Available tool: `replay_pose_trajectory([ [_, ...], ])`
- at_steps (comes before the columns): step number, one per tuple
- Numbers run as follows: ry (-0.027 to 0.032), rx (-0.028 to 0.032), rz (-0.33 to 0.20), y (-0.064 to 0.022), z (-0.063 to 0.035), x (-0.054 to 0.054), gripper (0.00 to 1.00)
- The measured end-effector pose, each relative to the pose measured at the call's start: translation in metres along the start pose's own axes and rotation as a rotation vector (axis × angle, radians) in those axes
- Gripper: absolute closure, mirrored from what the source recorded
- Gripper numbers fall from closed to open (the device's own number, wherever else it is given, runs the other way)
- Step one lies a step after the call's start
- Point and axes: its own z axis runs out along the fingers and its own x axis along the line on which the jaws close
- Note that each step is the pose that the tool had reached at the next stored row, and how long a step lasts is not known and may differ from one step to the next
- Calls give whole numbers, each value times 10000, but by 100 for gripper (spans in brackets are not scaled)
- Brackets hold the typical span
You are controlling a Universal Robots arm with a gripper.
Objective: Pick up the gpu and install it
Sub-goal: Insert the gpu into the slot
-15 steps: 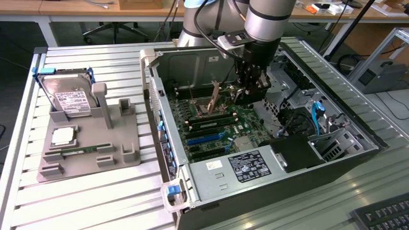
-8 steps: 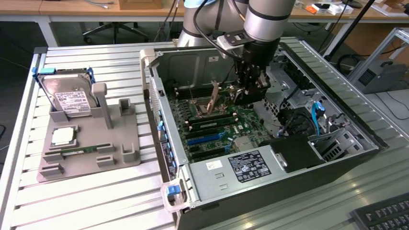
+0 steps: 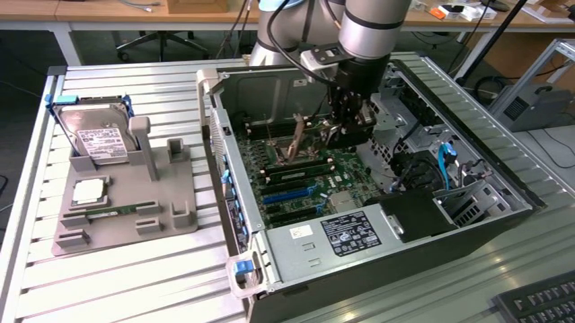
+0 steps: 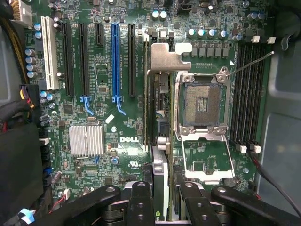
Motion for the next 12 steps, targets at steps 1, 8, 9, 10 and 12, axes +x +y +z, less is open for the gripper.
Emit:
replay_pose_trajectory([
  [1, 5, 0, 7, 3, 1, 0, 73],
  [8, 35, 1, 31, 27, 10, 3, 73],
  [9, 36, 1, 30, 30, 11, 3, 73],
  [10, 37, 1, 30, 32, 12, 4, 73],
  [12, 48, 1, 29, 60, 24, 5, 73],
])
